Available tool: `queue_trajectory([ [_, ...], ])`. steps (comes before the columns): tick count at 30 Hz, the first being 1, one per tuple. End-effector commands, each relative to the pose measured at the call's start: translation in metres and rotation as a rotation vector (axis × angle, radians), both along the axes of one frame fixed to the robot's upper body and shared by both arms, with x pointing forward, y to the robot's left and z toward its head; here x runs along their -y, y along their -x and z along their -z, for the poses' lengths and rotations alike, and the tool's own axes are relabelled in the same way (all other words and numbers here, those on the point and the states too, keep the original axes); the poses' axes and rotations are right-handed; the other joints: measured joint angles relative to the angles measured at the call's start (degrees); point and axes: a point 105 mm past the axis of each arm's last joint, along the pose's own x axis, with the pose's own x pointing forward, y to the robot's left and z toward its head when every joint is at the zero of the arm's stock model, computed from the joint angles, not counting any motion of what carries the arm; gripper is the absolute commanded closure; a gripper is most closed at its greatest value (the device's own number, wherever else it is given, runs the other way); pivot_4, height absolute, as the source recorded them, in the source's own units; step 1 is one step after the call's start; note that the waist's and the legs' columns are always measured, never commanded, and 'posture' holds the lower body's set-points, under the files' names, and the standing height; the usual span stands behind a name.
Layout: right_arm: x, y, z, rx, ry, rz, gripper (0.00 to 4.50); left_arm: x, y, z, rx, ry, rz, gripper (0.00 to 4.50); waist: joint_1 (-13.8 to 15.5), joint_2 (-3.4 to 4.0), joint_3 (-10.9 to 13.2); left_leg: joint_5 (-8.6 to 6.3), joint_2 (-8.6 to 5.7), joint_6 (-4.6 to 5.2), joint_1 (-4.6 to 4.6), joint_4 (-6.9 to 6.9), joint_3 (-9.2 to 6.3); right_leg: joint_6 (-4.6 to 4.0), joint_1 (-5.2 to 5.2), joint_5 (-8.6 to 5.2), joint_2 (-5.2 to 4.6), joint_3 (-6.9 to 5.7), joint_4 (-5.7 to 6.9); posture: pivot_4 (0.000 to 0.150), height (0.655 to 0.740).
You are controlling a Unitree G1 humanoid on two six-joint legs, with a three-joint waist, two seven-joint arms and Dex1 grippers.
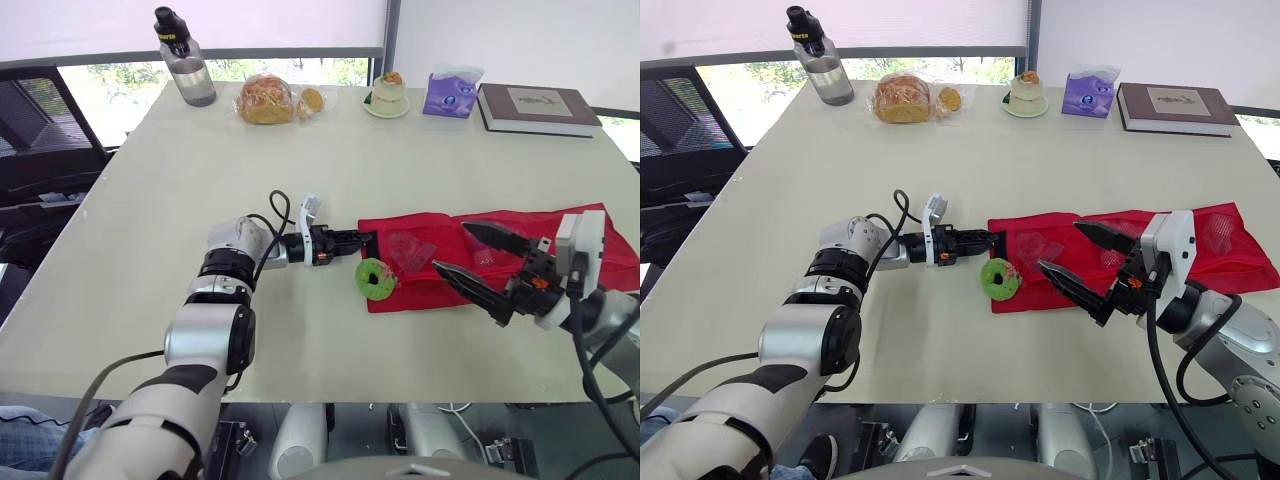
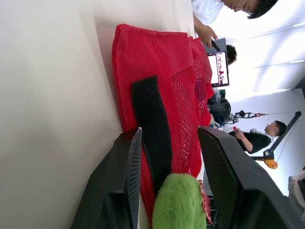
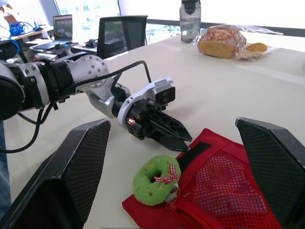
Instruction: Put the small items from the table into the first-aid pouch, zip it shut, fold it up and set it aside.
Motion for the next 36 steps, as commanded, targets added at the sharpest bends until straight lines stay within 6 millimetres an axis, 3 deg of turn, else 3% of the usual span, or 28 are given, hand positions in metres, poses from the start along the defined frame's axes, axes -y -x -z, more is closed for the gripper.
queue_trajectory([
  [1, -0.003, 0.002, -0.007, 0.044, -0.005, -0.003, 0.0, -0.003, -0.003, 0.005, 0.078, -0.099, 0.015, 2.46, 0.02, 0.0, 0.0, 0.0, 0.0, 0.0, 0.0, 0.0, 0.0, 0.0, 0.0, 0.0, 0.0, 0.0, 0.0, 0.15, 0.74],
  [5, -0.002, 0.003, -0.006, 0.046, -0.002, 0.01, 0.0, -0.019, -0.01, -0.011, 0.229, -0.139, -0.003, 2.46, -0.29, 0.0, 0.0, 0.0, 0.04, 0.0, 0.03, 0.03, 0.03, -0.02, 0.0, 0.01, 0.01, 0.03, 0.03, 0.15, 0.74],
  [6, -0.001, 0.003, -0.006, 0.046, -0.002, 0.012, 0.0, -0.025, -0.014, -0.019, 0.263, -0.132, -0.035, 2.25, -0.48, -0.01, 0.0, 0.0, 0.07, 0.0, 0.03, 0.03, 0.04, -0.02, -0.01, 0.01, 0.02, 0.03, 0.04, 0.15, 0.74],
  [10, -0.001, 0.003, -0.005, 0.046, -0.004, 0.014, 0.0, -0.038, -0.023, -0.043, 0.346, -0.113, -0.111, 1.05, -1.47, -0.01, 0.01, 0.0, 0.29, 0.0, 0.02, 0.04, 0.02, -0.02, -0.04, 0.01, 0.1, 0.01, 0.06, 0.15, 0.74],
  [12, -0.002, 0.003, -0.005, 0.046, -0.005, 0.012, 0.0, -0.039, -0.026, -0.047, 0.36, -0.115, -0.131, 0.07, -1.49, -0.01, 0.01, 0.0, 0.31, -0.01, 0.01, 0.04, 0.04, -0.02, -0.05, 0.01, 0.12, 0.01, 0.05, 0.15, 0.74],
  [17, -0.004, 0.0, -0.007, 0.052, 0.001, -0.015, 0.0, -0.027, -0.035, -0.019, 0.435, -0.311, -0.125, 0.03, -0.89, -0.02, 0.01, 0.0, 0.26, -0.01, -0.02, 0.05, 0.07, 0.0, -0.03, 0.02, 0.04, 0.03, 0.01, 0.15, 0.74],
  [24, -0.004, -0.001, -0.007, 0.056, 0.001, -0.019, 0.0, 0.017, -0.03, -0.01, 0.39, -0.244, -0.035, 0.03, 0.19, -0.03, 0.0, 0.0, 0.07, 0.0, -0.02, 0.2, 0.02, 0.05, 0.04, -0.02, 0.04, -0.01, 0.05, 0.15, 0.74],
  [28, -0.005, 0.0, -0.007, 0.058, -0.006, -0.015, 0.0, 0.035, -0.014, -0.006, 0.377, -0.208, 0.111, 0.03, 0.1, -0.03, 0.0, 0.0, 0.0, 0.0, -0.05, 0.23, 0.02, 0.05, 0.06, -0.01, 0.02, 0.04, 0.02, 0.15, 0.74],
  [32, -0.004, 0.001, -0.007, 0.06, -0.003, -0.006, 0.0, 0.043, 0.01, -0.009, 0.356, -0.15, 0.282, 0.03, -0.06, -0.03, 0.0, -0.01, 0.0, 0.0, -0.05, 0.17, 0.0, -0.01, 0.05, 0.0, 0.04, 0.03, 0.02, 0.15, 0.74],
  [36, -0.004, 0.001, -0.007, 0.063, -0.003, 0.0, 0.0, 0.042, 0.007, -0.008, 0.332, -0.15, 0.259, 0.03, -0.08, -0.03, 0.0, -0.01, 0.02, 0.0, -0.06, 0.16, -0.04, -0.01, 0.04, -0.01, 0.05, 0.01, 0.01, 0.15, 0.74],
])
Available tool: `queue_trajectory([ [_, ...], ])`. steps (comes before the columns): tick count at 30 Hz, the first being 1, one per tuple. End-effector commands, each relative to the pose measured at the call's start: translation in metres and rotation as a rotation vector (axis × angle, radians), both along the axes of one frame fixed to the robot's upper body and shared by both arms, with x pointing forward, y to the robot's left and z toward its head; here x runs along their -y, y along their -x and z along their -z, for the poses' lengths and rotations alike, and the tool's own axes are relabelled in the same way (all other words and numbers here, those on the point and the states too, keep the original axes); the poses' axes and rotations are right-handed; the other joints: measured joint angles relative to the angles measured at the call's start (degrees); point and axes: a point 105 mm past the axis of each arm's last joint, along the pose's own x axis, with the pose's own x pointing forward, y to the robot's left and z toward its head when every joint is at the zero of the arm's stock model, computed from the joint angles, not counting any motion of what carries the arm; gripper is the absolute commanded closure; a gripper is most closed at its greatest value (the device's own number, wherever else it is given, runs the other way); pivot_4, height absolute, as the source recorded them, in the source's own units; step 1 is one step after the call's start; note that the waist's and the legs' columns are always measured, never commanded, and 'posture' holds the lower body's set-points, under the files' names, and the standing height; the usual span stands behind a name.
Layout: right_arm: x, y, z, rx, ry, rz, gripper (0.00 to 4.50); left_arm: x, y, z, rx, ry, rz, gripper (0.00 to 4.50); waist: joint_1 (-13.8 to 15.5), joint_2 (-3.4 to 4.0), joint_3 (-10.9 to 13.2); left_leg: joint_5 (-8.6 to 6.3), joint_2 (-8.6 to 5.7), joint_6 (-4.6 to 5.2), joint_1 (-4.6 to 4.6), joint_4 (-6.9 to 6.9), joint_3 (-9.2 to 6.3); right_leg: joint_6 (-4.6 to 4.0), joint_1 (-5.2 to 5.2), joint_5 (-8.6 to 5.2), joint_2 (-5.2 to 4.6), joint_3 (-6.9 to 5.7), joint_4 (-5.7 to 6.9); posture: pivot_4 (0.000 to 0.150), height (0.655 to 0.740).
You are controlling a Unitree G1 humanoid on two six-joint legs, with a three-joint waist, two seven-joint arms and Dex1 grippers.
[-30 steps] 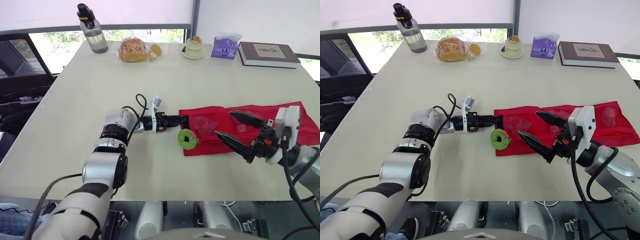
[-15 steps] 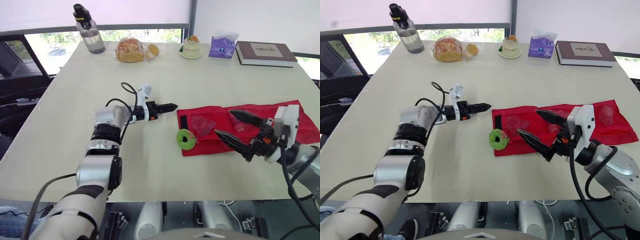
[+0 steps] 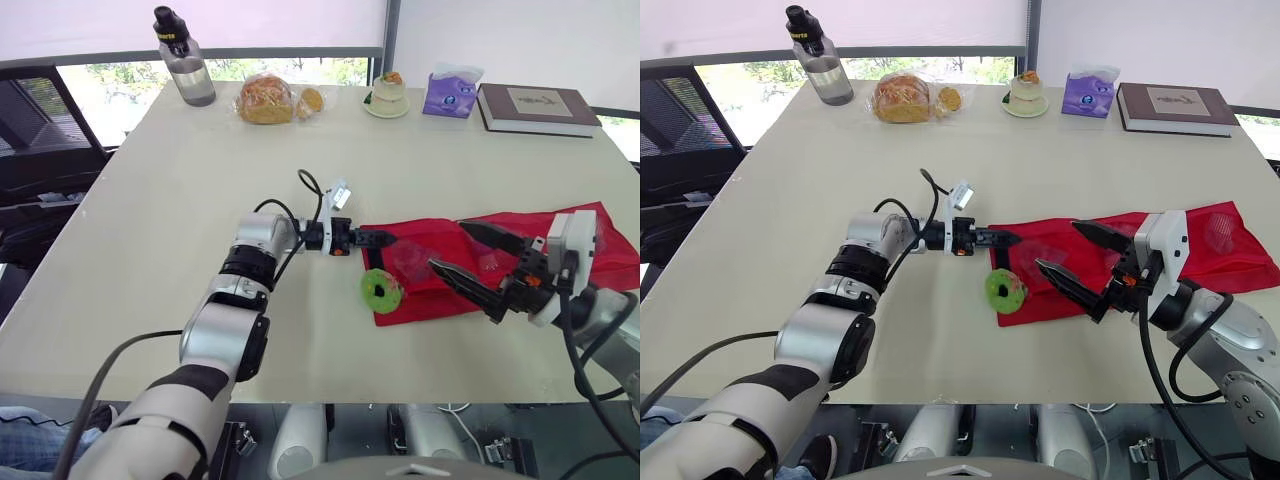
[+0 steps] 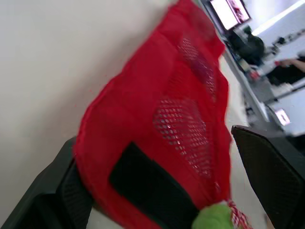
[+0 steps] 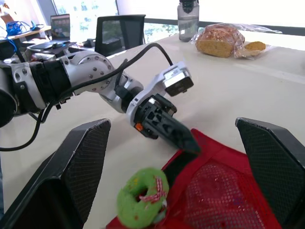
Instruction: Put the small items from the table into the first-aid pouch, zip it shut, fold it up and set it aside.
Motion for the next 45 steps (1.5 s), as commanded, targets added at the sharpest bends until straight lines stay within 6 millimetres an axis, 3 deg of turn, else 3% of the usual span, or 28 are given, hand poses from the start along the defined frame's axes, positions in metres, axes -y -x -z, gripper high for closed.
queue_trajectory([
  [1, -0.003, 0.005, -0.01, 0.061, -0.003, -0.009, 0.0, 0.004, 0.002, 0.005, -0.045, 0.006, -0.008, 0.26, -0.04, 0.0, 0.0, 0.0, 0.0, 0.0, 0.01, 0.0, 0.0, 0.03, 0.0, -0.02, 0.0, 0.0, 0.0, 0.15, 0.74],
  [3, -0.003, 0.005, -0.01, 0.062, -0.004, -0.009, 0.0, 0.004, -0.001, 0.004, -0.051, 0.018, -0.027, 0.67, -0.03, 0.0, 0.0, 0.0, 0.0, 0.0, 0.01, 0.01, 0.0, 0.07, 0.0, -0.04, 0.0, 0.0, 0.01, 0.15, 0.74],
  [11, -0.005, 0.004, -0.01, 0.062, -0.007, -0.02, 0.0, 0.001, -0.002, 0.001, -0.056, 0.041, -0.044, 4.45, -0.13, -0.01, 0.01, 0.0, 0.01, 0.0, -0.05, 0.01, 0.0, 0.08, -0.06, -0.04, 0.01, 0.0, 0.01, 0.15, 0.74],
  [16, -0.007, 0.006, -0.009, 0.049, -0.008, -0.047, 0.0, -0.014, -0.008, 0.003, -0.048, 0.021, -0.098, 4.45, -0.46, -0.01, 0.01, 0.0, 0.02, 0.0, -0.04, 0.01, 0.01, 0.08, -0.06, -0.04, 0.02, 0.01, 0.02, 0.15, 0.74],
  [22, -0.01, 0.009, -0.003, 0.029, 0.049, -0.098, 0.0, -0.049, -0.017, 0.006, -0.01, -0.058, -0.172, 4.45, -1.88, -0.02, 0.01, 0.0, 0.1, 0.0, 0.01, 0.0, 0.04, 0.08, -0.07, -0.03, 0.06, 0.04, 0.03, 0.15, 0.74],
  [24, -0.014, 0.005, 0.007, 0.012, 0.107, -0.117, 0.0, -0.07, -0.024, 0.003, 0.002, -0.093, -0.232, 4.45, -2.32, -0.02, 0.02, 0.0, 0.18, 0.0, 0.02, -0.02, 0.06, 0.08, -0.09, -0.04, 0.13, 0.05, 0.03, 0.15, 0.74],
  [28, -0.037, -0.001, 0.029, -0.002, 0.203, -0.191, 0.0, -0.087, -0.031, -0.003, 0.04, -0.126, -0.269, 4.45, -2.81, -0.03, 0.02, 0.0, 0.3, -0.01, 0.03, -0.05, 0.07, 0.07, -0.13, -0.05, 0.27, 0.04, 0.02, 0.15, 0.74],
  [36, -0.094, -0.042, 0.046, 0.085, 0.312, -0.335, 0.0, -0.082, -0.043, 0.0, 0.072, -0.147, -0.32, 4.45, -2.64, -0.05, 0.04, 0.0, 0.28, -0.01, 0.0, -0.04, 0.1, 0.05, -0.14, -0.02, 0.26, 0.05, 0.03, 0.15, 0.74],
  [40, -0.133, -0.052, 0.057, 0.134, 0.366, -0.47, 0.0, -0.074, -0.051, -0.008, 0.106, -0.12, -0.36, 4.45, -2.3, -0.06, 0.04, 0.0, 0.27, -0.01, 0.0, 0.03, 0.08, 0.07, -0.13, -0.01, 0.26, 0.01, 0.06, 0.15, 0.74],
  [45, -0.148, -0.071, 0.083, 0.129, 0.517, -0.468, 0.0, -0.073, -0.057, -0.011, 0.12, -0.118, -0.393, 4.45, -1.9, -0.06, 0.04, 0.0, 0.25, -0.02, -0.06, 0.05, 0.09, 0.0, -0.14, 0.04, 0.22, 0.01, 0.06, 0.15, 0.74],
])
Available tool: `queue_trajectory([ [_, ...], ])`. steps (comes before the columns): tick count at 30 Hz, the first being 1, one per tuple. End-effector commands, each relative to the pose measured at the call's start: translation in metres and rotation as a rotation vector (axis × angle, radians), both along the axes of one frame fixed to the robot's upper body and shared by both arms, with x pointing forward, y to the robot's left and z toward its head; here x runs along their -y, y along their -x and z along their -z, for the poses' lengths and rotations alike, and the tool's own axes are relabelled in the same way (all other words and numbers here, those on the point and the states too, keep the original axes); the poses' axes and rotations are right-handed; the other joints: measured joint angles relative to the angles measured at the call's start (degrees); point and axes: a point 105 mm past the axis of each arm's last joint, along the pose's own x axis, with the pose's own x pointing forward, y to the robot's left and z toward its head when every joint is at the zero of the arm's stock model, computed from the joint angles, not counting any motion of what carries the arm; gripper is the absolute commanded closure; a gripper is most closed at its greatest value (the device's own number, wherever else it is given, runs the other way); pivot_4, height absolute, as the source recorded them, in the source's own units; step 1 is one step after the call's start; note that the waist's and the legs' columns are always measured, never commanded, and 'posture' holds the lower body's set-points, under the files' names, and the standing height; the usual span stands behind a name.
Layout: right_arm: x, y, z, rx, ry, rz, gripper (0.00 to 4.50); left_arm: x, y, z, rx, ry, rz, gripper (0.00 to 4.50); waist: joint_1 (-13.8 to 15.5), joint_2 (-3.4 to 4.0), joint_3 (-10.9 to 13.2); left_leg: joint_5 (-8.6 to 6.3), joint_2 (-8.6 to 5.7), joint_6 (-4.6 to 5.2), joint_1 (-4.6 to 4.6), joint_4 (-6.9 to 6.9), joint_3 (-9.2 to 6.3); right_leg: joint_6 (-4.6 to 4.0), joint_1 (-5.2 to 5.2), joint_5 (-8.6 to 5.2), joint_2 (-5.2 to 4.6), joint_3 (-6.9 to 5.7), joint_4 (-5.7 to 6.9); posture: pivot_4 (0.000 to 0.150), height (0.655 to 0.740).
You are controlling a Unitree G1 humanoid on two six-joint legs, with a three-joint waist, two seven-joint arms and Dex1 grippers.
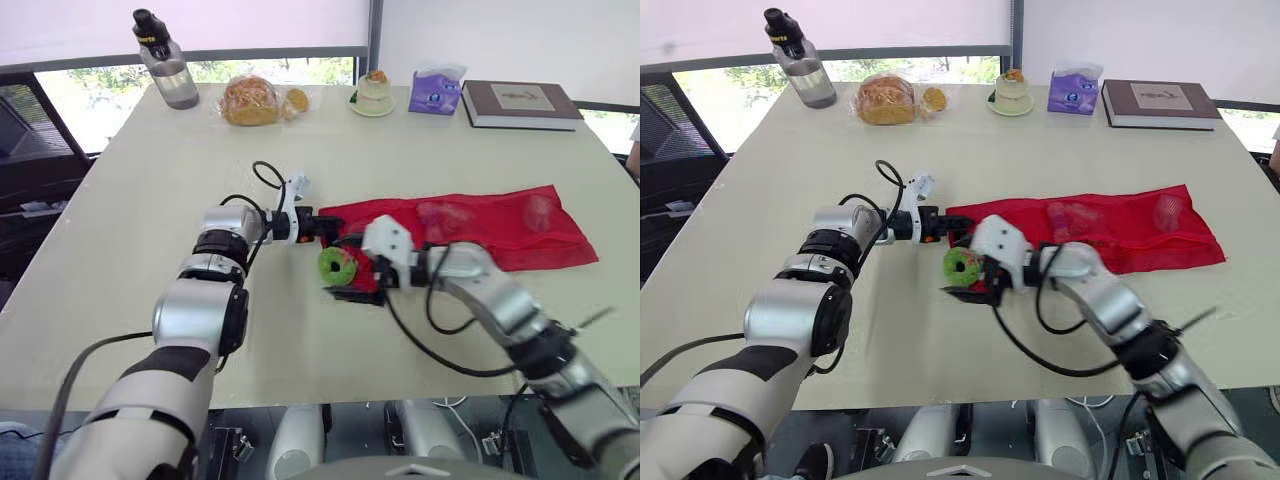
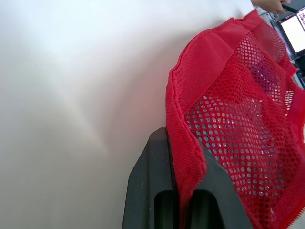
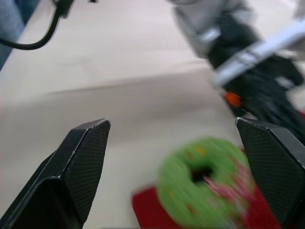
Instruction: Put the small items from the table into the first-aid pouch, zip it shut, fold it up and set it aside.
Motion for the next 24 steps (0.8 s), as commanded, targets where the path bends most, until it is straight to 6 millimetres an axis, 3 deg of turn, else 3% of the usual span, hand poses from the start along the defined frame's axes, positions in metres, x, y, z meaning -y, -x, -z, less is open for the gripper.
queue_trajectory([
  [1, 0.004, -0.013, 0.018, 0.026, 0.11, 0.039, 0.0, -0.005, -0.009, -0.013, 0.054, 0.003, -0.045, 4.45, 0.15, 0.0, 0.0, 0.0, -0.02, 0.0, 0.01, 0.0, 0.02, -0.01, 0.0, 0.0, -0.04, 0.0, 0.0, 0.15, 0.74],
  [2, 0.006, -0.017, 0.027, 0.026, 0.155, 0.059, 0.0, -0.005, -0.009, -0.013, 0.055, 0.007, -0.05, 4.45, 0.17, 0.0, 0.0, 0.0, -0.02, 0.0, 0.0, 0.0, 0.02, -0.01, 0.0, 0.01, -0.05, 0.01, 0.0, 0.15, 0.74],
  [5, 0.017, -0.026, 0.041, 0.016, 0.234, 0.127, 0.8, -0.006, -0.009, -0.012, 0.054, 0.007, -0.053, 4.5, 0.16, 0.0, 0.0, 0.0, -0.03, 0.0, 0.03, 0.0, 0.02, -0.01, 0.0, 0.01, -0.05, 0.01, 0.04, 0.15, 0.74],
  [10, 0.023, -0.022, 0.043, -0.035, 0.229, 0.16, 3.16, -0.009, -0.007, -0.007, 0.042, -0.001, -0.048, 4.5, 0.24, 0.0, 0.0, 0.0, 0.01, 0.0, 0.09, 0.0, -0.01, -0.01, 0.02, 0.01, 0.01, -0.01, 0.08, 0.15, 0.74],
  [13, 0.027, -0.017, 0.043, -0.022, 0.247, 0.166, 4.35, -0.01, -0.005, -0.003, 0.032, -0.008, -0.049, 4.5, 0.22, 0.0, 0.0, 0.0, -0.01, -0.01, 0.07, -0.01, 0.0, -0.01, 0.02, 0.01, -0.01, 0.01, 0.05, 0.15, 0.74],
  [18, 0.032, -0.023, 0.037, -0.001, 0.209, 0.214, 4.45, -0.01, -0.005, -0.003, 0.029, -0.009, -0.042, 4.5, 0.25, 0.0, -0.01, 0.0, -0.02, -0.01, 0.08, -0.01, 0.01, -0.01, 0.02, 0.01, -0.02, 0.01, 0.06, 0.15, 0.74],
  [24, 0.028, -0.024, -0.013, -0.068, -0.092, 0.267, 4.45, -0.012, -0.003, 0.001, 0.037, -0.034, -0.025, 4.5, 0.27, 0.0, 0.0, 0.0, -0.01, -0.01, 0.04, -0.01, 0.0, -0.01, 0.01, 0.01, -0.02, 0.01, 0.05, 0.15, 0.74],
])
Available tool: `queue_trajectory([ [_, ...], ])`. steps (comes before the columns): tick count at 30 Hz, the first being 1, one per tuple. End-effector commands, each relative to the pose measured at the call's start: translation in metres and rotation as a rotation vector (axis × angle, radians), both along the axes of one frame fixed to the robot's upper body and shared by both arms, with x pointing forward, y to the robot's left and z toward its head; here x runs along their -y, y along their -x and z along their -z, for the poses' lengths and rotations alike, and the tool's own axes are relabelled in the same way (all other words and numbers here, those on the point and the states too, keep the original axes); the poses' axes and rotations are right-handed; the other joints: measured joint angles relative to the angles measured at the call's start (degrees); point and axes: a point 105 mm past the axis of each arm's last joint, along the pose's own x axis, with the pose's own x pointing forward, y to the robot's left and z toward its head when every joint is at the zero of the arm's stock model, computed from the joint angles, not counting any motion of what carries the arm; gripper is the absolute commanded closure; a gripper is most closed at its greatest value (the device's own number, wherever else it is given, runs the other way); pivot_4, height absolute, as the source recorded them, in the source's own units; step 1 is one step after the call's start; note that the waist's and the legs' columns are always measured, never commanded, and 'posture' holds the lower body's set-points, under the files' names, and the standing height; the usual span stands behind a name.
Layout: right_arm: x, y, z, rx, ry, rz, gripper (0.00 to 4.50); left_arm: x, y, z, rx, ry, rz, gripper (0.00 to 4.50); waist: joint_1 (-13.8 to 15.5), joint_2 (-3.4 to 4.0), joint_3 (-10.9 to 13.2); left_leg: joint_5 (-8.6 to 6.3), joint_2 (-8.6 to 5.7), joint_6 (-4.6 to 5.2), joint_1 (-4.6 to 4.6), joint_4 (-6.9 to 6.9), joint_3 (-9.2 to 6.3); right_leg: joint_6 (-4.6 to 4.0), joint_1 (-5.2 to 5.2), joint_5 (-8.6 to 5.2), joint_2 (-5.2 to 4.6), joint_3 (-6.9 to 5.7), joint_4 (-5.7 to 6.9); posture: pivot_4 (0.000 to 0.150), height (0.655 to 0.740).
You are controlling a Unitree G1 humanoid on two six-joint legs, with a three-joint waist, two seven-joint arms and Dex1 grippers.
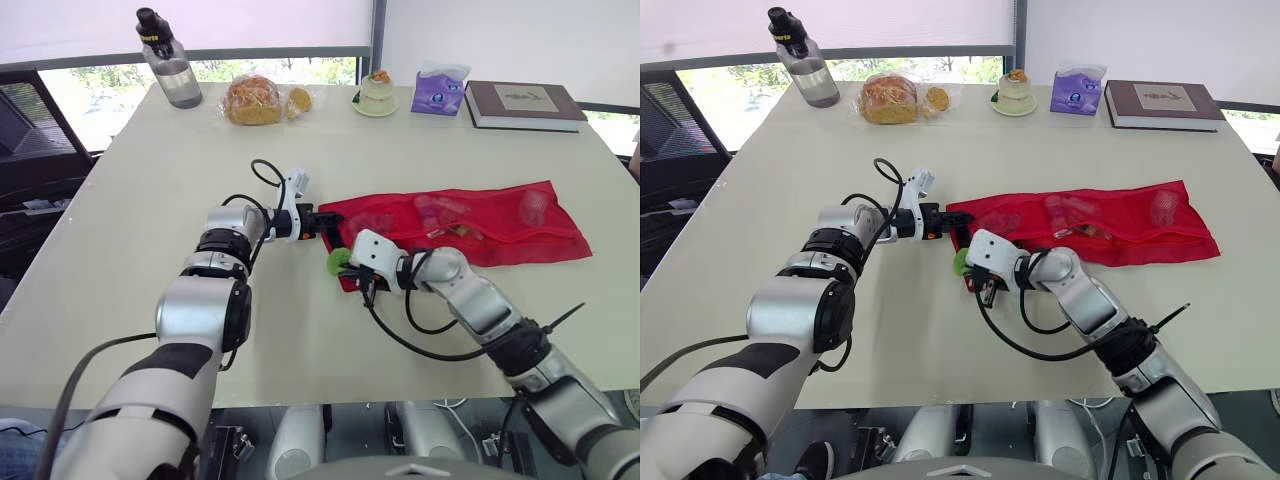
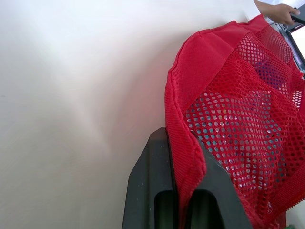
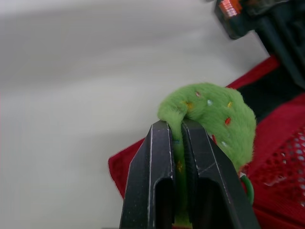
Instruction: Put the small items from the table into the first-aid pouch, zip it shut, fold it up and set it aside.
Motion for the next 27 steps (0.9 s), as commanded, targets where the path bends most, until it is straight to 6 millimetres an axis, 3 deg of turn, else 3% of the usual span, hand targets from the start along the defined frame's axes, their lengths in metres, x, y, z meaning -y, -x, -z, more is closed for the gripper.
queue_trajectory([
  [1, 0.006, -0.002, -0.043, 0.014, -0.202, 0.053, 4.45, -0.008, 0.0, 0.0, 0.023, -0.027, 0.0, 4.5, -0.03, 0.0, 0.0, 0.0, 0.0, 0.0, 0.0, 0.0, 0.0, 0.0, 0.0, 0.0, 0.0, 0.0, 0.0, 0.15, 0.74],
  [4, 0.014, -0.001, -0.07, -0.035, -0.386, 0.117, 4.45, -0.01, 0.002, -0.002, 0.021, -0.011, 0.016, 4.5, -0.31, 0.0, 0.0, 0.0, 0.04, 0.0, 0.02, -0.02, 0.0, 0.0, 0.0, 0.0, 0.03, 0.0, 0.0, 0.15, 0.74],
  [8, 0.035, -0.004, -0.082, -0.074, -0.514, 0.235, 4.45, -0.016, 0.006, 0.001, 0.019, -0.021, 0.027, 4.5, -0.62, 0.0, 0.0, 0.0, 0.07, 0.0, 0.01, -0.07, -0.06, -0.01, -0.01, 0.0, 0.05, -0.04, 0.01, 0.15, 0.74],
  [21, 0.118, -0.014, -0.06, -0.219, -0.723, 0.705, 4.45, -0.029, 0.017, 0.017, 0.037, -0.132, 0.1, 4.5, -1.08, 0.0, 0.0, 0.0, 0.07, 0.0, 0.02, -0.16, 0.02, -0.01, -0.01, 0.0, -0.08, 0.03, -0.05, 0.15, 0.74],
  [23, 0.117, -0.01, -0.062, -0.227, -0.743, 0.697, 4.45, -0.03, 0.018, 0.018, 0.041, -0.142, 0.101, 4.5, -1.08, 0.0, 0.0, 0.0, 0.07, 0.0, 0.02, -0.16, 0.03, -0.01, -0.01, 0.0, -0.09, 0.04, -0.05, 0.15, 0.74],
  [27, 0.091, 0.001, -0.069, -0.256, -0.753, 0.575, 4.45, -0.028, 0.015, 0.013, 0.076, -0.127, 0.103, 4.5, -1.15, 0.01, 0.0, 0.0, 0.08, 0.0, 0.04, -0.17, 0.02, 0.0, -0.02, -0.01, -0.07, 0.04, -0.04, 0.15, 0.74],
])
